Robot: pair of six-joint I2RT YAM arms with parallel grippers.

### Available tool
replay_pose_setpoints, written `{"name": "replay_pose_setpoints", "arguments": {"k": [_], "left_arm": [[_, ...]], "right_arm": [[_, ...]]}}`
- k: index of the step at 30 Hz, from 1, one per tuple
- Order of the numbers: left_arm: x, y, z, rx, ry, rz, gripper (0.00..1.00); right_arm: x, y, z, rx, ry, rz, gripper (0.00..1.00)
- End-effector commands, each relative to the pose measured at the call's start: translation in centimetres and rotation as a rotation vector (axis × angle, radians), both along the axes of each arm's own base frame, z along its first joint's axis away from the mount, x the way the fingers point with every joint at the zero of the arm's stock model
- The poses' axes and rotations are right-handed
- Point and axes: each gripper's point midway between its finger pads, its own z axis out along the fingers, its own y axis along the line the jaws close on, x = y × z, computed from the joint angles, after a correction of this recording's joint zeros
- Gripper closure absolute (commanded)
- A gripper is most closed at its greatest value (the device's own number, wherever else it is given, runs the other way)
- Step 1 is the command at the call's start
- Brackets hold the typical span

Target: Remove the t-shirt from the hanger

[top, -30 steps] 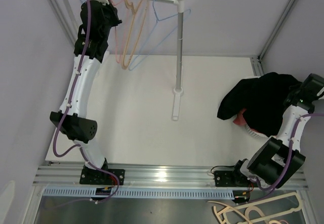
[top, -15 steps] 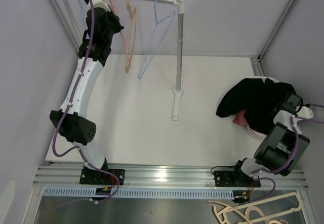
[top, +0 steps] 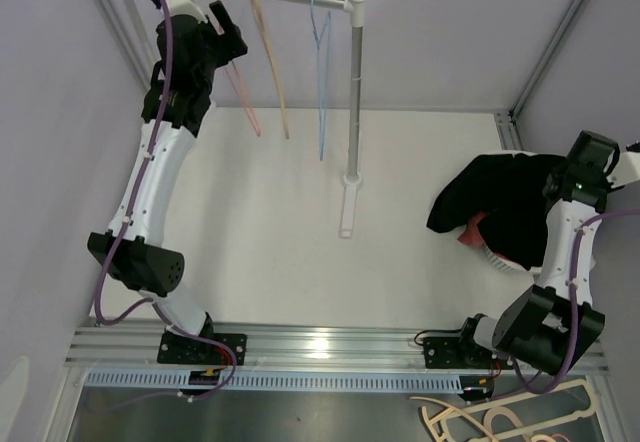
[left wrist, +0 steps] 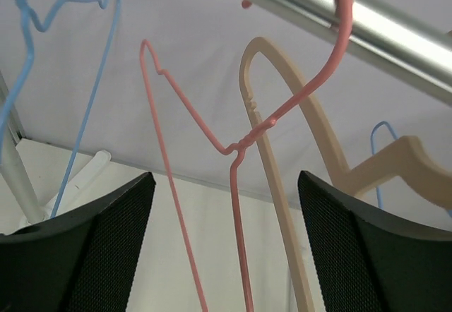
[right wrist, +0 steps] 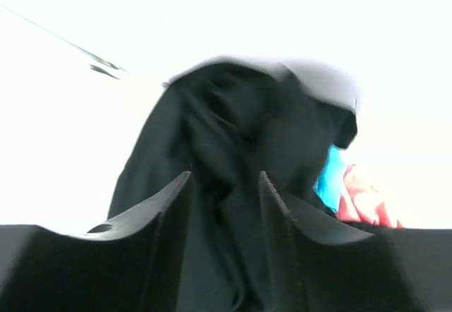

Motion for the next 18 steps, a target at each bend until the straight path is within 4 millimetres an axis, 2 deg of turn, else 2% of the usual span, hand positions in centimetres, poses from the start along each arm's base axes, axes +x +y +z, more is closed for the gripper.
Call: {"name": "replay_pose_setpoints", "arguments": {"k": [1, 2, 6, 7, 8, 9, 11, 13, 14, 15, 16, 17, 18], "left_arm": [[-3.0, 1.1, 4.3, -0.003, -0.091, 0.027, 0.13], [-3.4, 1.2, 4.9, -0.005, -0.103, 0.029, 0.13], [-4.2, 1.3, 5.4, 0.0, -0.104, 0.026, 0.01], [-4.5, 1.4, 5.8, -0.002, -0.111, 0.027, 0.0], [-4.8, 1.5, 5.7, -0.003, -0.103, 0.029, 0.0], [-5.3, 1.6, 6.2, -0.007, -0.109, 0.029, 0.0], [-5.9, 1.5, 6.4, -0.037, -0.107, 0.022, 0.0], [-7.1, 1.2, 6.2, -0.075, -0.083, 0.004, 0.0], [-7.8, 0.6, 6.3, -0.111, -0.078, -0.015, 0.01], [-8.4, 0.3, 5.8, -0.112, -0.058, -0.021, 0.01], [-9.9, 0.1, 6.0, -0.112, -0.066, -0.027, 0.0], [-10.6, -0.8, 5.2, -0.088, -0.053, -0.027, 0.0], [-11.6, -1.0, 5.3, -0.078, -0.062, -0.028, 0.01]], "right_arm": [[-1.7, -0.1, 4.2, -0.086, 0.0, -0.017, 0.52], [-1.8, -0.1, 4.6, -0.094, -0.009, -0.015, 0.52], [-2.0, 0.1, 5.8, -0.105, -0.028, -0.01, 0.5], [-2.0, 0.1, 6.2, -0.108, -0.029, -0.007, 0.49], [-2.0, 0.2, 7.0, -0.118, -0.04, 0.0, 0.46], [-1.9, 0.3, 7.6, -0.125, -0.046, 0.008, 0.39], [-1.6, 1.0, 9.4, -0.141, -0.076, 0.053, 0.37], [-0.8, 2.6, 10.7, -0.137, -0.107, 0.15, 0.32], [-0.1, 4.3, 11.2, -0.136, -0.117, 0.21, 0.29], [0.3, 5.4, 12.1, -0.147, -0.136, 0.252, 0.19], [0.5, 6.4, 12.5, -0.161, -0.139, 0.275, 0.11], [1.0, 9.0, 13.4, -0.179, -0.164, 0.348, 0.02], [1.1, 10.2, 13.8, -0.189, -0.174, 0.385, 0.01]]}}
